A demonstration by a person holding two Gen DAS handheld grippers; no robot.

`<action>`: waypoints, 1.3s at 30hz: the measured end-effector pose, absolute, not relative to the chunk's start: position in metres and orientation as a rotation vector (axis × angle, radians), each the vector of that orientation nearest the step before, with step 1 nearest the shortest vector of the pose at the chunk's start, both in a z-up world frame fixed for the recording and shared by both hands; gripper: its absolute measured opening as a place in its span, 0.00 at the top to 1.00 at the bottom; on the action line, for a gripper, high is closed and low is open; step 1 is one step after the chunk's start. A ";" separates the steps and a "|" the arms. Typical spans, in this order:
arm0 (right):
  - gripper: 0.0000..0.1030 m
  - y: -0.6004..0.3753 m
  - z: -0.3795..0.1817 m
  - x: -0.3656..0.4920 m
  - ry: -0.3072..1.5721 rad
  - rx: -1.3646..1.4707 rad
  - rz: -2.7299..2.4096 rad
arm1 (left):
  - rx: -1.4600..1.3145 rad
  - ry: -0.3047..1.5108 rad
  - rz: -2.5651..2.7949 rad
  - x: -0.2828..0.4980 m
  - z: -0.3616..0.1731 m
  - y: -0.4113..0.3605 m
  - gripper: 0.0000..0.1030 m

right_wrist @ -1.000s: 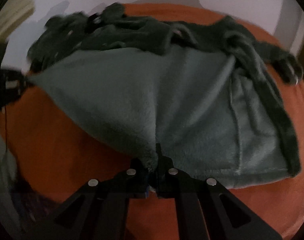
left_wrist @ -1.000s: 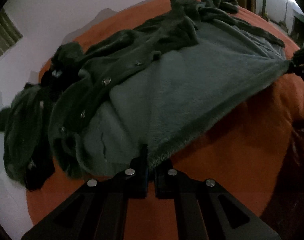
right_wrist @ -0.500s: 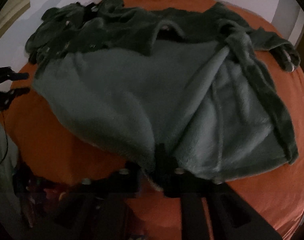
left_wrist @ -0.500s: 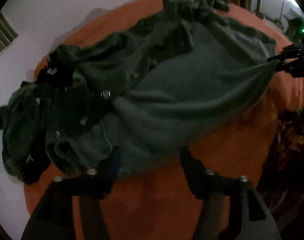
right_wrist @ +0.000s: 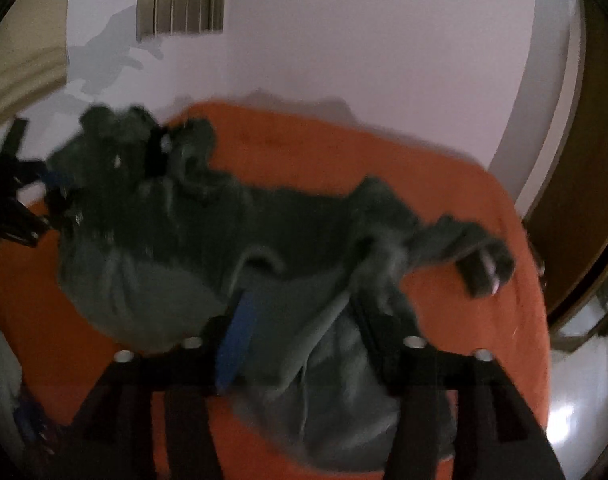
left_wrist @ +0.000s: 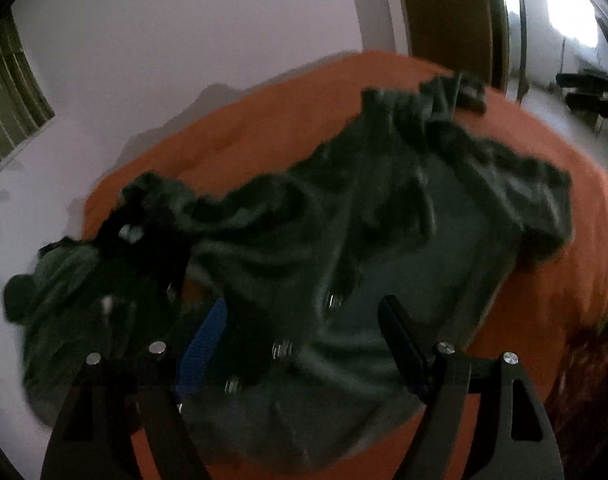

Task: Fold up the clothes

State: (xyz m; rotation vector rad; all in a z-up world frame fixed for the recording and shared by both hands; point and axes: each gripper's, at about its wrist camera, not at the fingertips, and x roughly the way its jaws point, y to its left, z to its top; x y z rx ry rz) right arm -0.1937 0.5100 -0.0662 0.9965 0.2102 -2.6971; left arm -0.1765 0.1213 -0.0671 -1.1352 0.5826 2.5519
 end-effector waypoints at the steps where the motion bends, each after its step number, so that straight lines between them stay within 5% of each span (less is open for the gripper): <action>1: 0.33 0.515 -0.058 -0.200 0.169 0.987 -2.696 | -1.141 0.597 2.562 -0.189 -0.070 0.126 0.23; 11: 0.33 0.548 -0.062 -0.291 -0.074 1.111 -2.682 | -1.248 0.667 2.477 -0.277 -0.128 0.183 0.23; 22: 0.33 0.528 -0.184 -0.390 0.211 1.402 -2.486 | -1.338 0.721 2.328 -0.338 -0.209 0.230 0.23; 32: 0.33 0.531 -0.222 -0.447 0.213 1.450 -2.495 | -1.334 0.673 2.246 -0.353 -0.238 0.243 0.24; 33: 0.33 0.532 -0.224 -0.454 0.205 1.457 -2.495 | -1.334 0.671 2.238 -0.354 -0.240 0.244 0.32; 34: 0.33 0.532 -0.227 -0.460 0.202 1.464 -2.494 | -1.334 0.666 2.231 -0.354 -0.242 0.244 0.57; 35: 0.33 0.531 -0.230 -0.467 0.196 1.476 -2.490 | -1.331 0.654 2.227 -0.355 -0.241 0.244 0.70; 36: 0.41 0.532 -0.234 -0.474 0.172 1.488 -2.480 | -1.327 0.642 2.230 -0.356 -0.239 0.243 0.88; 37: 0.76 0.534 -0.236 -0.479 0.136 1.490 -2.471 | -1.316 0.629 2.256 -0.358 -0.233 0.239 0.89; 38: 0.92 0.536 -0.238 -0.484 0.094 1.495 -2.461 | -1.304 0.616 2.282 -0.360 -0.227 0.236 0.89; 39: 0.93 0.539 -0.238 -0.490 0.046 1.497 -2.459 | -1.290 0.603 2.312 -0.362 -0.220 0.232 0.89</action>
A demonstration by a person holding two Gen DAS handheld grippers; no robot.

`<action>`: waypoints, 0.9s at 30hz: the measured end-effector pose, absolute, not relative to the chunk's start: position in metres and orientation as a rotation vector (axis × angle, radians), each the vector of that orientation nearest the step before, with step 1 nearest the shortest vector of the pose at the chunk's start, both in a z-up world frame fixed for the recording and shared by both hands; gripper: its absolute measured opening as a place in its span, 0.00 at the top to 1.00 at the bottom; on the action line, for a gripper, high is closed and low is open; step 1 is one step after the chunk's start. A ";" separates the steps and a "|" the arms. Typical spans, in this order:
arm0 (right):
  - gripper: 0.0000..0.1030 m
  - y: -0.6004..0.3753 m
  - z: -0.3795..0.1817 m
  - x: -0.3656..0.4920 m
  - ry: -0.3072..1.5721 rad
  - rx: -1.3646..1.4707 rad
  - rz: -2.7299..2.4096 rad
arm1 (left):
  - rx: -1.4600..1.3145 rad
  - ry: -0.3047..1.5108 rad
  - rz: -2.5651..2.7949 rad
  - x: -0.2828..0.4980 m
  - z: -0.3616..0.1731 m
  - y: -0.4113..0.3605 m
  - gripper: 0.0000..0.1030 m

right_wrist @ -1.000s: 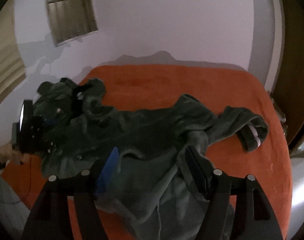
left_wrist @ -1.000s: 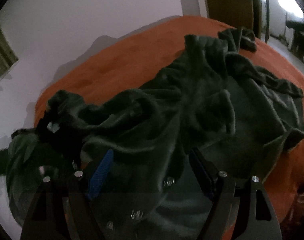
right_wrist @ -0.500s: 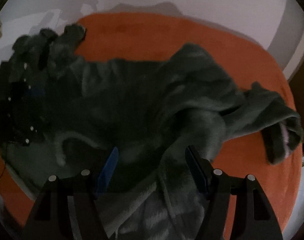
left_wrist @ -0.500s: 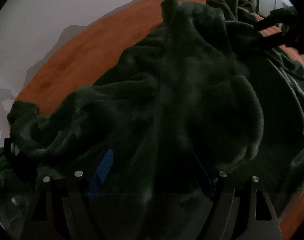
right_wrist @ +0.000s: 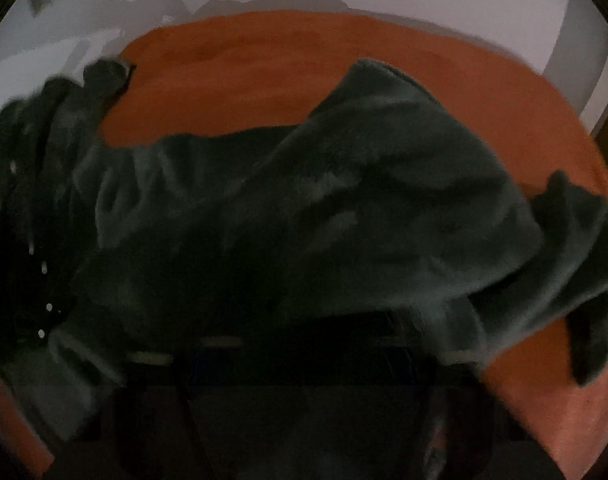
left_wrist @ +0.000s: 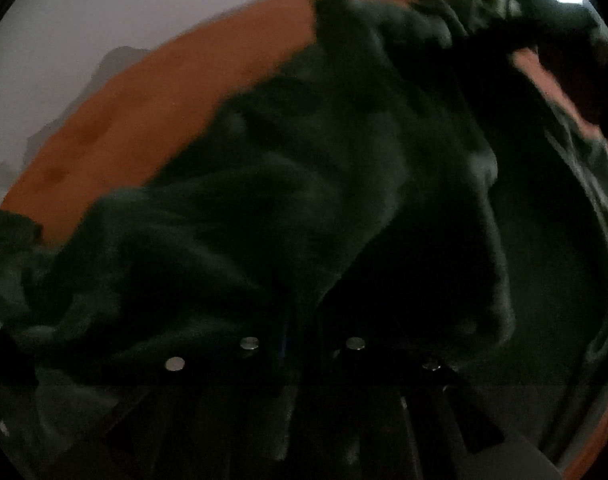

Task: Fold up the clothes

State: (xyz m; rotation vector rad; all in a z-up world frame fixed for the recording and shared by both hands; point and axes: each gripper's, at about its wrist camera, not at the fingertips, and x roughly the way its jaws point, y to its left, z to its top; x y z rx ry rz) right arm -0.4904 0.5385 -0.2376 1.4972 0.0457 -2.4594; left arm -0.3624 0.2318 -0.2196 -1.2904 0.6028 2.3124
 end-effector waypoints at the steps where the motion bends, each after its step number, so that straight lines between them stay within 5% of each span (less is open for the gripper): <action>1: 0.93 0.541 -0.233 -0.493 0.014 1.471 -2.475 | -1.271 0.589 2.360 -0.368 -0.207 0.224 0.89; 7: 0.93 0.545 -0.154 -0.510 -0.131 1.194 -2.536 | -1.262 0.201 2.521 -0.438 -0.110 0.144 0.89; 12: 0.93 0.502 -0.091 -0.574 0.055 1.084 -2.567 | -1.306 0.139 2.706 -0.533 -0.057 0.120 0.89; 15: 0.91 0.483 -0.069 -0.626 0.052 1.119 -2.667 | -1.485 0.021 2.812 -0.581 -0.048 0.110 0.74; 16: 0.77 0.481 -0.067 -0.639 0.010 1.173 -2.682 | -1.557 -0.012 2.841 -0.589 -0.049 0.109 0.55; 18: 0.60 0.478 -0.066 -0.655 -0.108 1.310 -2.659 | -1.658 -0.082 2.867 -0.592 -0.052 0.107 0.37; 21: 0.31 0.488 -0.061 -0.637 -0.257 1.276 -2.630 | -1.700 -0.144 2.876 -0.582 -0.054 0.106 0.31; 27: 0.27 0.530 -0.062 -0.550 -0.315 1.265 -2.580 | -1.619 -0.194 2.817 -0.526 -0.051 0.088 0.30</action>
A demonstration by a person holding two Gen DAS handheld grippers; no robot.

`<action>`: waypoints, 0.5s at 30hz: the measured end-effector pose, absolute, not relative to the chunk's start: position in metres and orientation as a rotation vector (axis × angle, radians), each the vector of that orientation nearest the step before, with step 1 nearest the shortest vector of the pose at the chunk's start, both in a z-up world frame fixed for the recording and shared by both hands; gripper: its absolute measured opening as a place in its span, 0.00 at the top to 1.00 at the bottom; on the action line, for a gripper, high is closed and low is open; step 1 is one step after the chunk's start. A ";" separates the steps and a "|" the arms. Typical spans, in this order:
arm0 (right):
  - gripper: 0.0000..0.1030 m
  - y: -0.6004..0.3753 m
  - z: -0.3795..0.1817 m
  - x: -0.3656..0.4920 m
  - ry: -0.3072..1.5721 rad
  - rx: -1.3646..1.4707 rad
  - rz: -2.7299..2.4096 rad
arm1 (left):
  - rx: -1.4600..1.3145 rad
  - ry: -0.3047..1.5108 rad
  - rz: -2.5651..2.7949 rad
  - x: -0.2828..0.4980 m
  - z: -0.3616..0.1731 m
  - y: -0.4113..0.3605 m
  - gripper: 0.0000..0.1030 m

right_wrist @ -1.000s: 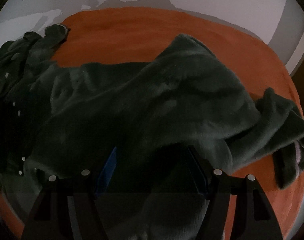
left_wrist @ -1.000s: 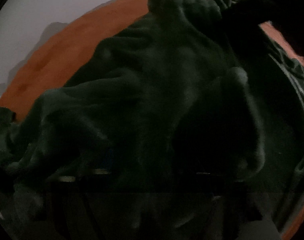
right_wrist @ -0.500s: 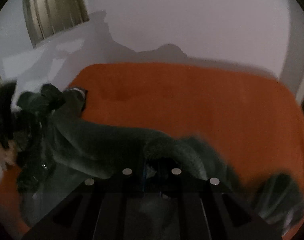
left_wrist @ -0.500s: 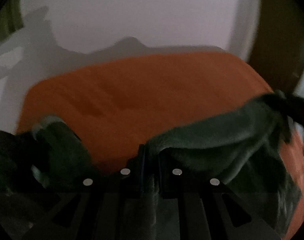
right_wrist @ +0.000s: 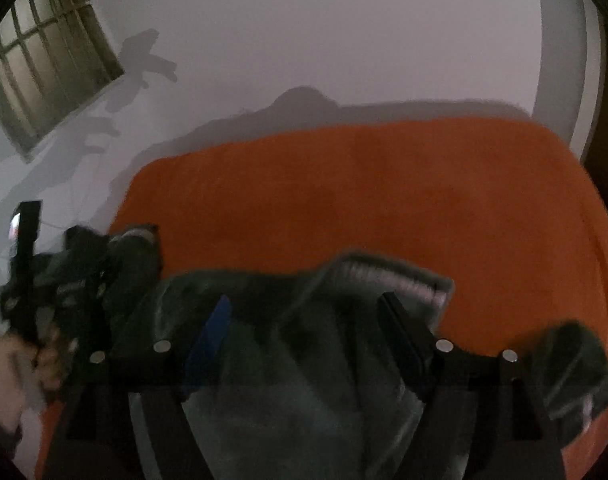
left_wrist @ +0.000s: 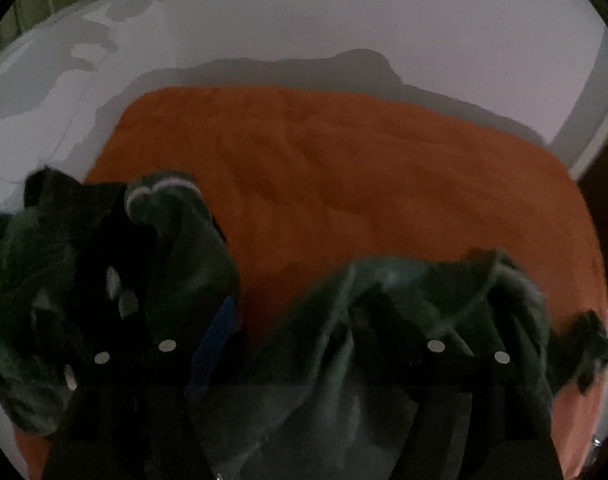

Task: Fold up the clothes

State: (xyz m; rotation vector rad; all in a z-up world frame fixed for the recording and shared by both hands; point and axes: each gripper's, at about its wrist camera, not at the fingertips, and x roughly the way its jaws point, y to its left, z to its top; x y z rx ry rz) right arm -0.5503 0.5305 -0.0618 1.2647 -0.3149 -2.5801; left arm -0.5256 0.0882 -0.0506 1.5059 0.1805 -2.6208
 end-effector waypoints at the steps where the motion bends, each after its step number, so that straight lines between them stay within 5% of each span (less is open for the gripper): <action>1: 0.27 0.541 -0.064 -0.527 -0.318 1.272 -2.576 | 1.516 0.207 -2.642 -0.512 -0.050 0.084 0.30; 9: 0.27 0.625 -0.133 -0.339 -0.326 1.462 -2.699 | 1.528 0.216 -2.671 -0.334 -0.086 0.050 0.27; 15: 0.27 0.666 -0.202 -0.217 -0.625 1.666 -2.776 | 1.700 0.313 -2.655 -0.238 -0.154 0.079 0.27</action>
